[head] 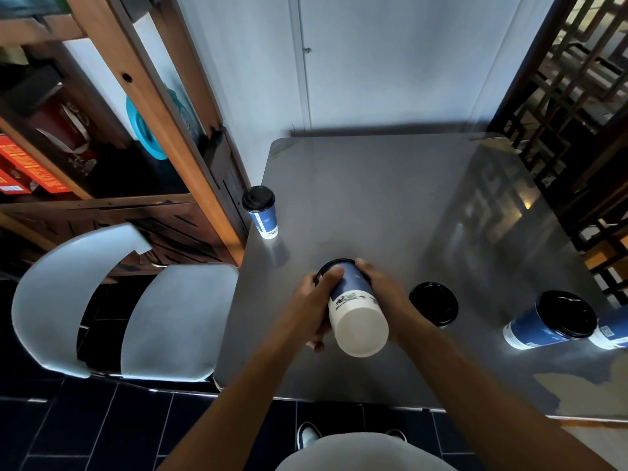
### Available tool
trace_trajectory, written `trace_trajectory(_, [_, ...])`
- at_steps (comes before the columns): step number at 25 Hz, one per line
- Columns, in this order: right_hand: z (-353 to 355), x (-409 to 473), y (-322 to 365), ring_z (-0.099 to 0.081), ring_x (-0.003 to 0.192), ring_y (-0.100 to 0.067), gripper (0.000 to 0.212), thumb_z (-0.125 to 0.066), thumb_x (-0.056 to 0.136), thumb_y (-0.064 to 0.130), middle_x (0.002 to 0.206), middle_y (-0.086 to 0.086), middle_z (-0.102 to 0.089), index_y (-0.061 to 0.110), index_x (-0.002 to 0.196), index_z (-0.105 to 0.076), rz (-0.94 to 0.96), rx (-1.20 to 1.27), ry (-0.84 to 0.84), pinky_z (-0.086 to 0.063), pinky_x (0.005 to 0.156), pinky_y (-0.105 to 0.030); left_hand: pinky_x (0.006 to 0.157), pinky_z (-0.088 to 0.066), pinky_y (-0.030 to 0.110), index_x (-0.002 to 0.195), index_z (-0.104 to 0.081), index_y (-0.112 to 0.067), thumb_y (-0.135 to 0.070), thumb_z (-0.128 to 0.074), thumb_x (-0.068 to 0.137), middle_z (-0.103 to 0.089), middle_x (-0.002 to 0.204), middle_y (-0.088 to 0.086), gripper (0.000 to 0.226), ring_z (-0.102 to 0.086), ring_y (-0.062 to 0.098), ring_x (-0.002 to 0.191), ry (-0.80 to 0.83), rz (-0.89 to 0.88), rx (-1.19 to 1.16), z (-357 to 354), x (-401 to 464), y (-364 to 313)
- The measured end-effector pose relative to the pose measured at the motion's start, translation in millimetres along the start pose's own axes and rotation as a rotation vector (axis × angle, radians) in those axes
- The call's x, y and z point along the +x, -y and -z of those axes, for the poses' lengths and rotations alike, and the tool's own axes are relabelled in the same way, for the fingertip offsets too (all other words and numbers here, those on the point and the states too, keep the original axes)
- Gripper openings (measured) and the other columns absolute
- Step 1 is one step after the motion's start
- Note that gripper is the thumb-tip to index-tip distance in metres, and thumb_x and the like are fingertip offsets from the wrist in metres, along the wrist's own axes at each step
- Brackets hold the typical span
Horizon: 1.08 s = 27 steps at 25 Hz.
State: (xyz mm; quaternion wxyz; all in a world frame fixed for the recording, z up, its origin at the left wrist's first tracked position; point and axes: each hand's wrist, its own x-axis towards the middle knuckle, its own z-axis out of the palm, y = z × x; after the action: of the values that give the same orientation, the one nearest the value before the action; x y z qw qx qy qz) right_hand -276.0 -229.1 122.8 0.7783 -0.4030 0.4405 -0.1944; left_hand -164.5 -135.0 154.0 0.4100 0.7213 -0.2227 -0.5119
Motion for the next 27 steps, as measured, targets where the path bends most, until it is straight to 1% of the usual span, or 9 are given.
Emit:
trace_trajectory(3, [-3,4,-3,-0.074,0.087,-0.031,0.049,-0.054,0.097,0.048,0.105,-0.017,-0.077,0.006,0.117,-0.068,0.002,0.077,-0.022,-0.061,0.077,-0.044,0.044,-0.043,0.030,0.112,-0.069,-0.004,-0.063,-0.060,0.069,-0.066,0.086,0.035,0.074,-0.061,0.038,0.061,0.026,0.002,-0.233,1,-2,-1])
trace_trajectory(6, [-2,5,-6,-0.075,0.097,-0.030,0.055,-0.045,0.099,0.051,0.112,-0.017,-0.077,0.009,0.115,-0.075,-0.006,0.124,0.035,-0.061,0.072,-0.040,0.035,-0.045,0.027,0.072,-0.081,-0.020,-0.054,-0.055,0.080,-0.071,0.059,0.006,0.044,-0.062,0.024,0.042,0.056,0.010,-0.394,2,-2,5])
trace_trajectory(8, [-2,4,-7,-0.076,0.090,-0.027,0.061,-0.037,0.100,0.055,0.107,-0.016,-0.078,0.015,0.102,-0.081,-0.005,0.090,0.098,-0.062,0.071,-0.037,0.034,-0.045,0.025,0.067,-0.081,-0.025,-0.053,-0.043,0.093,-0.069,0.055,0.000,0.054,-0.061,0.020,0.040,0.070,-0.002,-0.409,1,-1,11])
trace_trajectory(11, [-1,5,-9,-0.075,0.084,-0.026,0.064,-0.034,0.101,0.057,0.102,-0.016,-0.078,0.015,0.099,-0.082,-0.001,0.076,0.133,-0.061,0.069,-0.036,0.036,-0.039,0.023,0.065,-0.079,-0.021,-0.063,-0.042,0.086,-0.062,0.062,0.015,0.060,-0.052,0.027,0.044,0.076,-0.008,-0.364,-3,-7,8])
trace_trajectory(15, [0,9,-8,-0.074,0.071,-0.023,0.050,-0.047,0.099,0.053,0.089,-0.012,-0.078,0.011,0.110,-0.072,-0.016,0.023,0.020,-0.060,0.060,-0.034,0.041,-0.039,0.022,0.095,-0.066,0.001,-0.064,-0.036,0.091,-0.053,0.082,0.027,0.072,-0.048,0.033,0.058,0.059,0.095,-0.191,2,-8,3])
trace_trajectory(17, [0,10,-7,-0.073,0.073,-0.028,0.046,-0.053,0.093,0.054,0.090,-0.014,-0.077,0.014,0.111,-0.069,-0.035,-0.071,-0.032,-0.062,0.068,-0.044,0.043,-0.039,0.022,0.103,-0.063,0.003,-0.063,-0.037,0.091,-0.055,0.082,0.026,0.072,-0.052,0.035,0.065,0.073,0.141,-0.120,9,-8,1])
trace_trajectory(19, [-1,11,-4,-0.070,0.079,-0.034,0.047,-0.055,0.084,0.059,0.095,-0.019,-0.076,0.020,0.104,-0.069,-0.039,-0.196,-0.054,-0.056,0.076,-0.053,0.041,-0.039,0.020,0.094,-0.067,-0.004,-0.068,-0.040,0.090,-0.060,0.079,0.024,0.069,-0.056,0.032,0.062,0.098,0.164,-0.081,11,-9,-1])
trace_trajectory(22, [-2,10,-3,-0.074,0.084,-0.032,0.050,-0.055,0.085,0.059,0.105,-0.017,-0.077,0.018,0.110,-0.070,-0.031,-0.128,-0.082,-0.058,0.068,-0.043,0.034,-0.039,0.018,0.102,-0.069,-0.010,-0.059,-0.043,0.097,-0.065,0.066,0.015,0.056,-0.059,0.028,0.048,0.071,0.113,-0.200,7,-10,-2])
trace_trajectory(27, [-4,11,-6,-0.075,0.088,-0.030,0.050,-0.048,0.102,0.044,0.111,-0.022,-0.076,0.003,0.125,-0.063,-0.002,0.080,-0.063,-0.062,0.067,-0.037,0.036,-0.042,0.020,0.055,-0.078,-0.028,-0.050,-0.038,0.098,-0.067,0.054,0.002,0.063,-0.063,0.019,0.042,0.042,0.101,-0.380,-1,-5,1])
